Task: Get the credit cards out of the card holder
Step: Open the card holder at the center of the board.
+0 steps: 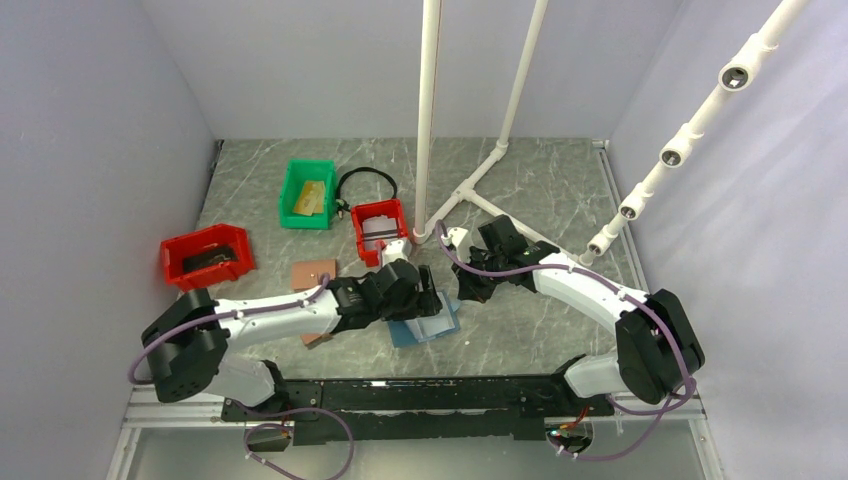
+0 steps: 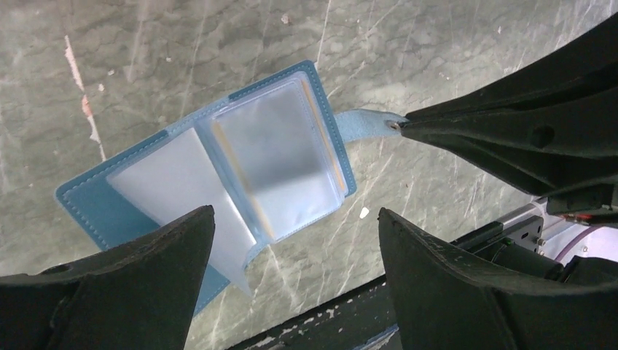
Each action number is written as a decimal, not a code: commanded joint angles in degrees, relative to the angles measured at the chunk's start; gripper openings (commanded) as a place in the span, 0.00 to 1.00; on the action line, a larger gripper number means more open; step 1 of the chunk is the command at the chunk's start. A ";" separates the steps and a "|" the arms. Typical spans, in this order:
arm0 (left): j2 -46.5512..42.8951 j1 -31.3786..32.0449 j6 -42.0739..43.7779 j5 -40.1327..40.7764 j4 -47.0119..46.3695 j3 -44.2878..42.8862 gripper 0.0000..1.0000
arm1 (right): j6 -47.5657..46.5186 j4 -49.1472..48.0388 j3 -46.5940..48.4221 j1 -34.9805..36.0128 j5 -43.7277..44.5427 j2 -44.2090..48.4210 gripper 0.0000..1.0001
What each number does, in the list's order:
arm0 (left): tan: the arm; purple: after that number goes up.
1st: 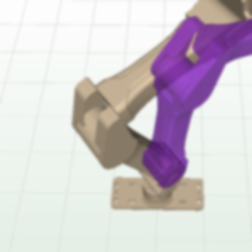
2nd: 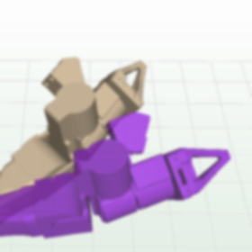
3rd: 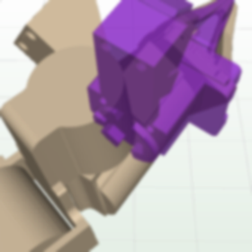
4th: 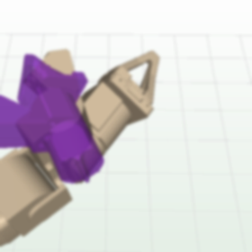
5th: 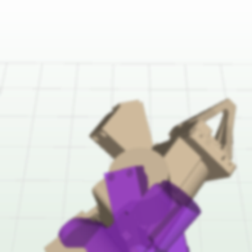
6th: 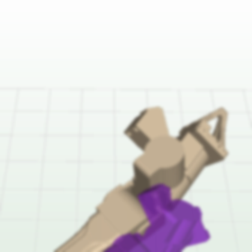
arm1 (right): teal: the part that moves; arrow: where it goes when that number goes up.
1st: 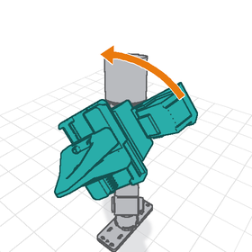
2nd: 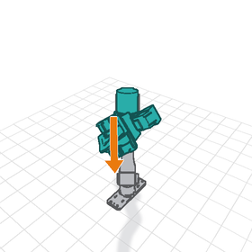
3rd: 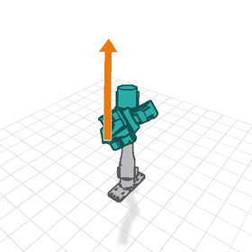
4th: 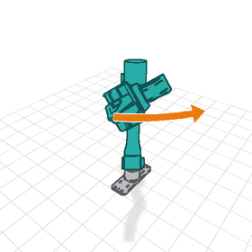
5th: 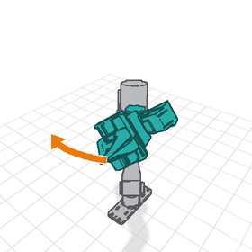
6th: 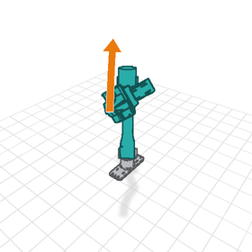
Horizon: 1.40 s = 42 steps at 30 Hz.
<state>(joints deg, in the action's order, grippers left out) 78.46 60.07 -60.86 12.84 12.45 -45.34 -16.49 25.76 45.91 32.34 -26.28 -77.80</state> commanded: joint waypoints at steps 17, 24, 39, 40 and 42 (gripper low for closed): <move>18.91 -1.19 -5.94 -0.14 12.09 -15.01 0.82 | 0.14 -1.06 2.31 0.08 -1.37 0.23 0.00; 23.28 -1.19 -6.48 -2.29 13.63 -17.08 0.80 | 0.12 -1.04 2.25 0.07 -1.35 0.27 0.00; 25.01 -1.19 -5.26 -0.63 20.02 -19.09 0.55 | 0.21 -0.95 2.35 0.09 -1.57 0.17 0.00; 24.88 -1.19 -5.01 -0.50 20.41 -19.48 0.52 | 0.23 -0.97 2.34 0.09 -1.53 0.22 0.00; 24.11 -1.19 -4.60 -0.31 20.60 -19.66 0.47 | 0.32 -1.02 2.34 0.04 -1.43 0.48 0.00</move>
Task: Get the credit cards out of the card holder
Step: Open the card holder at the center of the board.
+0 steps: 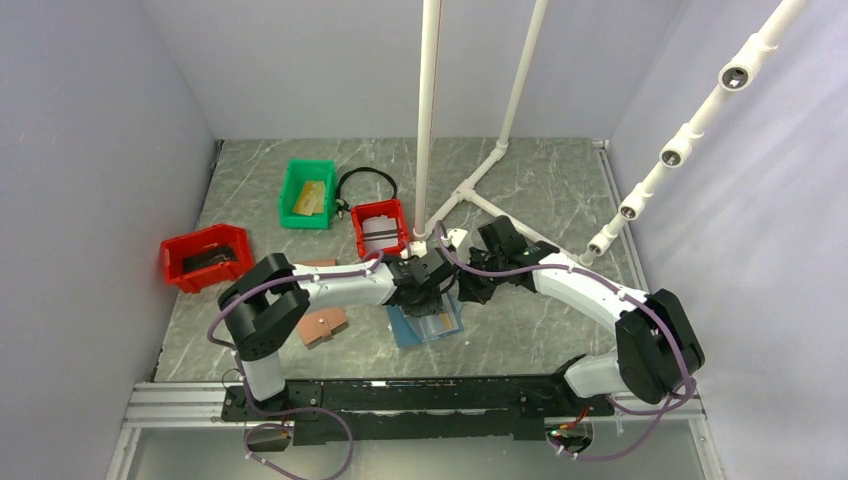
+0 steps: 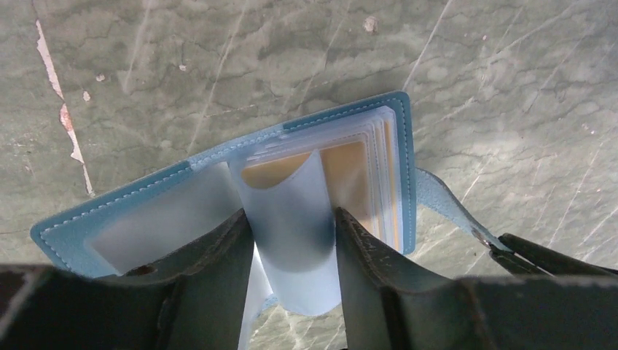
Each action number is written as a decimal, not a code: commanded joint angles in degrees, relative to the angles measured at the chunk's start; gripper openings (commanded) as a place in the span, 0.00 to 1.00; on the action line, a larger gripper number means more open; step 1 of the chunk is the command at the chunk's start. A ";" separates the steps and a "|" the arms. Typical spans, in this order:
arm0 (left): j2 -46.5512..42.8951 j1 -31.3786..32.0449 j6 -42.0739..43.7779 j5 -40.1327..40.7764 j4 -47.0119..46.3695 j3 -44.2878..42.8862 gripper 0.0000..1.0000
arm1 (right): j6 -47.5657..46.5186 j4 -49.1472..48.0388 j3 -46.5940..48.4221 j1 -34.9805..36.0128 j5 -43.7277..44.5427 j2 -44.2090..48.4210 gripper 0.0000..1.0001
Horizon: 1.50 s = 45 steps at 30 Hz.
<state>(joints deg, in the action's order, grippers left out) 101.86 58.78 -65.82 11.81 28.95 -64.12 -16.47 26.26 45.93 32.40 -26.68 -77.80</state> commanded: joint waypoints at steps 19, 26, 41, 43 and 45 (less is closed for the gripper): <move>-11.25 -3.23 3.77 -7.66 -18.82 14.49 0.12 | 1.08 -1.92 2.23 -0.80 1.66 1.00 0.00; -15.00 -4.77 4.35 -9.14 -24.28 19.33 0.00 | 1.51 -2.18 2.14 -1.09 2.77 0.89 0.00; -17.98 -8.62 4.04 -11.97 -22.89 23.07 0.22 | 2.10 -2.93 1.79 -1.64 6.38 0.27 0.00; -18.31 -8.79 4.27 -11.40 -20.44 22.87 0.26 | 2.06 -2.93 1.79 -1.73 6.55 0.27 0.00; -18.66 -8.93 4.66 -10.41 -17.92 22.44 0.27 | 2.06 -2.97 1.79 -1.73 6.55 0.28 0.00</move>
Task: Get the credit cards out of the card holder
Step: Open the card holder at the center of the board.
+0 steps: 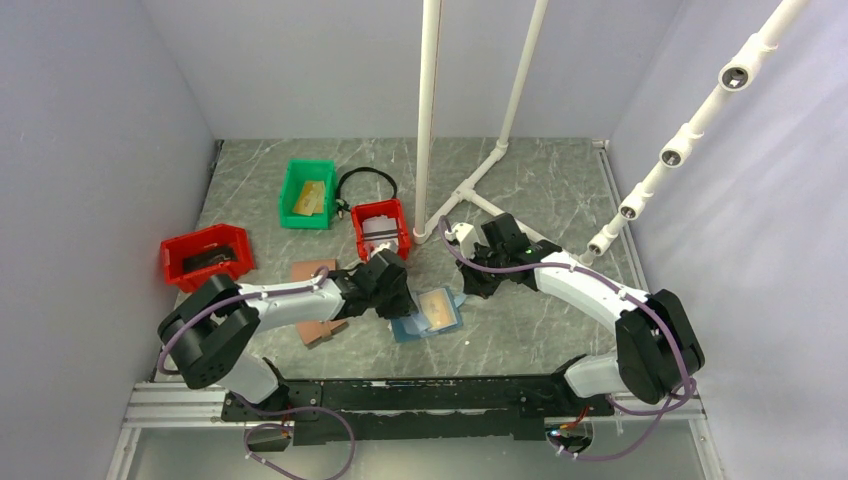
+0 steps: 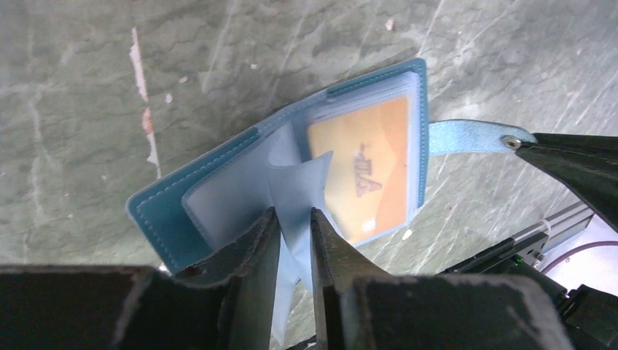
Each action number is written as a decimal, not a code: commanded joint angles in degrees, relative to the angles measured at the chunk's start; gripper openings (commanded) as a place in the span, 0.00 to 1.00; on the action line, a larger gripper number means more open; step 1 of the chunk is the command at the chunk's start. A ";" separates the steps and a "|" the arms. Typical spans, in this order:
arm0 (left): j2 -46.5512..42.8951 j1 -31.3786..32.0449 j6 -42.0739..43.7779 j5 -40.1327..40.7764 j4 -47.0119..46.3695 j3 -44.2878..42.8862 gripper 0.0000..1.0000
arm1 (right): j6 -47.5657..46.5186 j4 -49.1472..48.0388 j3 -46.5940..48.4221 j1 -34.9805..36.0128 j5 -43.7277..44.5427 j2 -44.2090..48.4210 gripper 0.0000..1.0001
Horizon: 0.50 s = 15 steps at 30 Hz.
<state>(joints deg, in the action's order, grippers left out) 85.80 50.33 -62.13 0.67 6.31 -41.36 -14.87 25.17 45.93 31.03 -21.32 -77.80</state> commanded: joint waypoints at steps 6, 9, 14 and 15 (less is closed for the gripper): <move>-2.06 -0.48 2.18 5.20 16.05 -3.26 0.27 | 0.46 -1.88 1.71 -0.52 1.36 0.41 0.00; -2.81 -0.48 1.62 8.78 21.47 -4.33 0.26 | 0.46 -1.88 1.70 -0.68 0.99 0.54 0.00; -9.62 -0.19 1.79 11.38 24.07 -4.10 0.27 | -0.11 -1.49 1.70 -0.63 -1.55 0.80 0.00; -11.85 -0.10 2.32 11.49 23.56 -3.96 0.27 | -0.15 -1.44 1.70 -0.68 -2.02 0.84 0.00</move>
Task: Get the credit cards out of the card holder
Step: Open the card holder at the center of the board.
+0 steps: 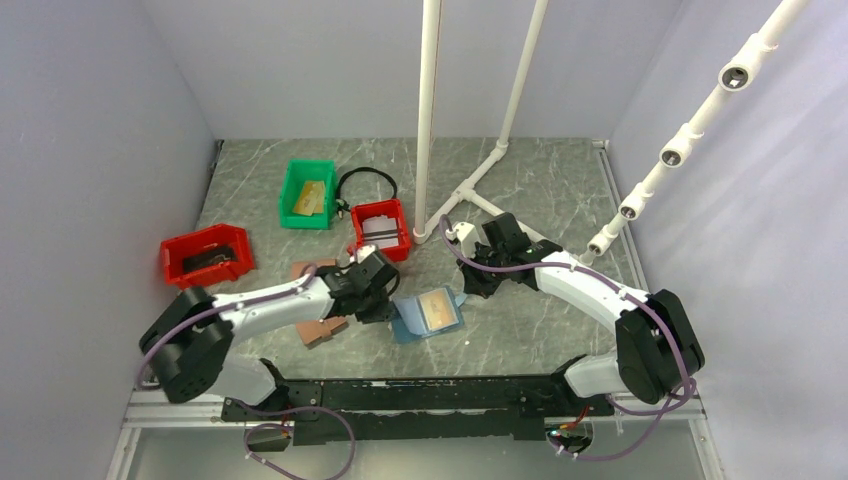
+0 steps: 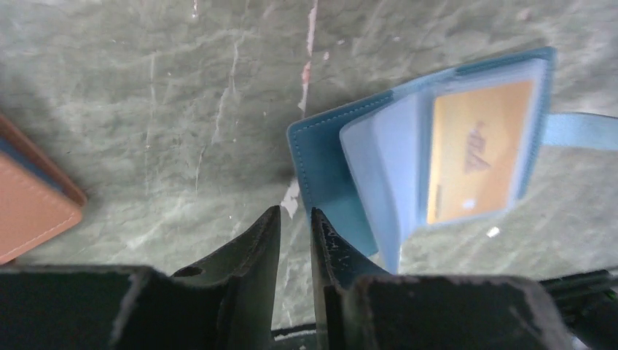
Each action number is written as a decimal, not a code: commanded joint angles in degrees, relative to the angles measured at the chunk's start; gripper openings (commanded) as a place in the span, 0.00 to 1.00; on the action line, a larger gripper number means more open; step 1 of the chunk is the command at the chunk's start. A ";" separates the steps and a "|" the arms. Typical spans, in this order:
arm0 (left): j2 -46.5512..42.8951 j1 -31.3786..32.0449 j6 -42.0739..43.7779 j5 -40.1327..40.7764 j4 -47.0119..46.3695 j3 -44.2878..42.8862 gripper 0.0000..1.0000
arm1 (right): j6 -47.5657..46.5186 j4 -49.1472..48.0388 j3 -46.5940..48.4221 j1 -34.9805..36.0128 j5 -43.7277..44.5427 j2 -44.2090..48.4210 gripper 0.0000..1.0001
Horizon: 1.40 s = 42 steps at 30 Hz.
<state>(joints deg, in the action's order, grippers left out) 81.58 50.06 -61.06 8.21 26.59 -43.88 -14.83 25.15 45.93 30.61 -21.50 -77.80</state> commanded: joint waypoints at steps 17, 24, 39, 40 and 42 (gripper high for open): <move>-3.57 0.22 1.27 -14.14 -33.23 3.01 0.43 | 0.15 -0.80 2.29 -2.33 -3.96 3.00 0.32; 4.74 -0.44 0.15 -16.60 -39.35 5.84 0.42 | 3.21 -2.49 -0.19 -5.47 -21.30 8.71 0.39; 4.97 -1.23 -1.27 -16.37 -43.15 12.52 0.43 | 17.37 -9.41 -1.27 0.34 -13.56 -4.51 0.20; 5.64 -1.27 -1.52 -16.71 -44.02 12.86 0.43 | 17.45 -9.49 -1.35 0.55 -12.83 -5.03 0.21; 7.06 -1.39 -1.88 -17.37 -45.80 13.31 0.43 | 17.64 -9.19 -1.14 0.59 -12.44 -6.62 0.22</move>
<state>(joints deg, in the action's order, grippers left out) 87.11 49.04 -61.93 -7.77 -14.52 -31.73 0.60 18.39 44.60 30.87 -37.43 -82.61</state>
